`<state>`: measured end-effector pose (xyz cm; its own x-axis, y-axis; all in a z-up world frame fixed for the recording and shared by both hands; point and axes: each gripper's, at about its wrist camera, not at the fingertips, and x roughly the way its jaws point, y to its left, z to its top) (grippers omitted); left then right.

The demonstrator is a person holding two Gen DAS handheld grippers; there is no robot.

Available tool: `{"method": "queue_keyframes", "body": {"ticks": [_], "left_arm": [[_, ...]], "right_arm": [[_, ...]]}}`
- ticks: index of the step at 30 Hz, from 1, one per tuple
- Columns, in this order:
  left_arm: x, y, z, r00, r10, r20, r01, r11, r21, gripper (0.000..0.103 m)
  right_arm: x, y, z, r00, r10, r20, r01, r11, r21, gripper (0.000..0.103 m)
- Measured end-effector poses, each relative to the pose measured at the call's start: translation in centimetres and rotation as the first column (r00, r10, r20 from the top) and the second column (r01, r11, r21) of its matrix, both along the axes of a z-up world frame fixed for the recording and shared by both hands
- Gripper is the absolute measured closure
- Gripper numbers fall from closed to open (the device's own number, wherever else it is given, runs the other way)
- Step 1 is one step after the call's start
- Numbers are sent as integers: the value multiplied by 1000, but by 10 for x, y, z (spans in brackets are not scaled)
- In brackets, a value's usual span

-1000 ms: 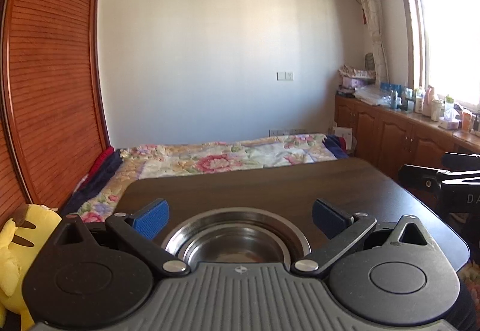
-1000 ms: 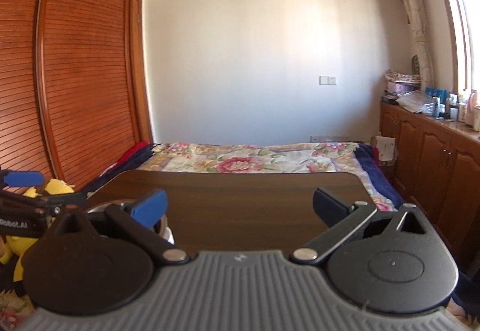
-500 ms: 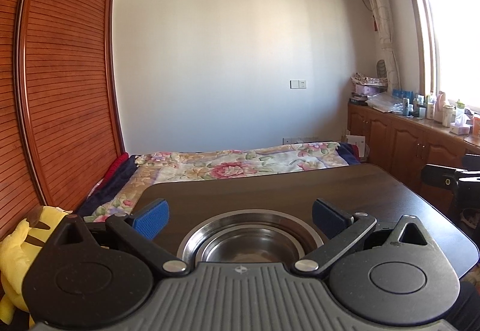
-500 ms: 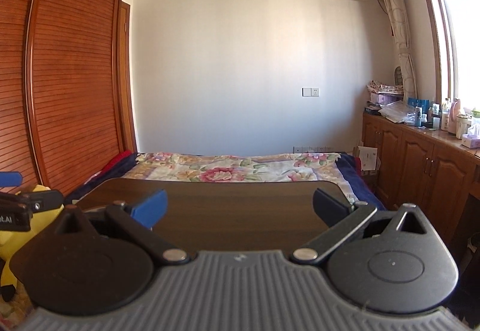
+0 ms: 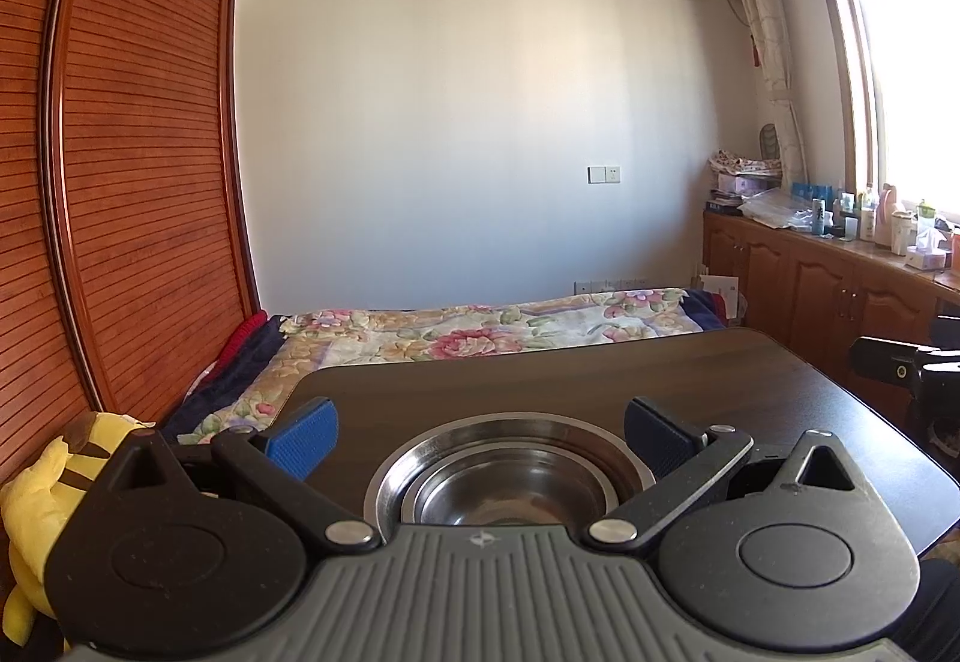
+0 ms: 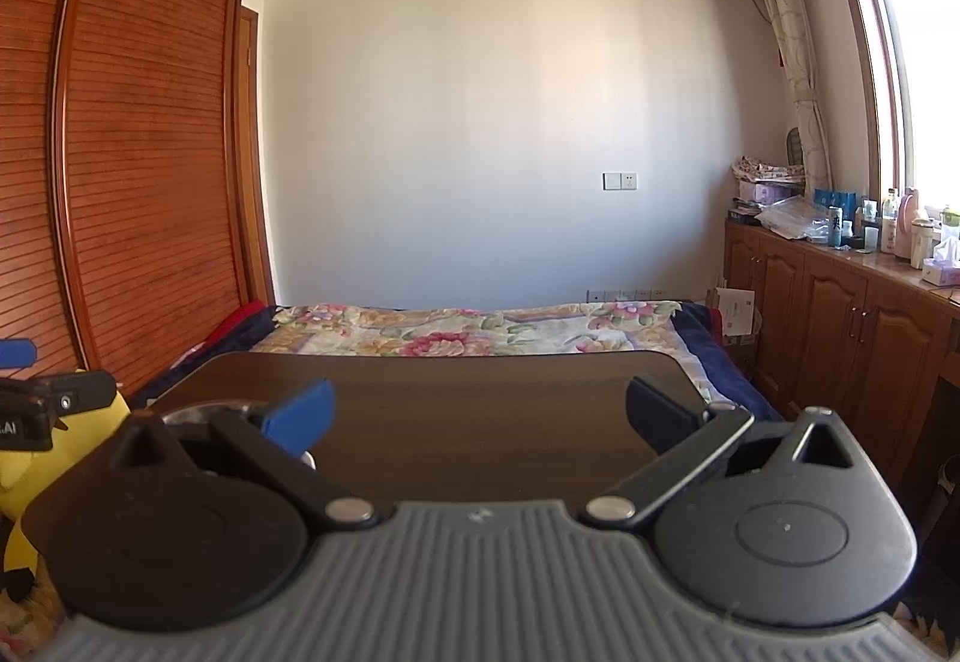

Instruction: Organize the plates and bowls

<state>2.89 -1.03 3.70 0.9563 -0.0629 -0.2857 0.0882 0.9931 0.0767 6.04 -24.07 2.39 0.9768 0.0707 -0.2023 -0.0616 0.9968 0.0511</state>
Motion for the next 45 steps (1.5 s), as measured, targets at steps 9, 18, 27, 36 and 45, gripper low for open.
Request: {"method": "queue_keyframes", "body": {"ticks": [9,18,27,36,45], "left_arm": [[4,5,-13,1000,17,-27,-17,1000,-14,0],[8,12,-31,997,38,-65,-38,999,-2,0],[8,14,-35,996,45,-74,-46,999,-1,0],[7,14,-33,997,44,-66,-44,999,-1,0],[7,13,-33,997,39,-63,-39,999,3,0]], "right_arm": [[2,-2,-13,1000,-8,-9,8,1000,11,0],[6,-2,-25,999,-9,-34,9,1000,-2,0],[5,-5,-25,999,-10,-43,10,1000,1,0],[6,-8,-26,999,-8,-49,8,1000,10,0],[6,-9,-26,999,-7,-49,8,1000,11,0]]}}
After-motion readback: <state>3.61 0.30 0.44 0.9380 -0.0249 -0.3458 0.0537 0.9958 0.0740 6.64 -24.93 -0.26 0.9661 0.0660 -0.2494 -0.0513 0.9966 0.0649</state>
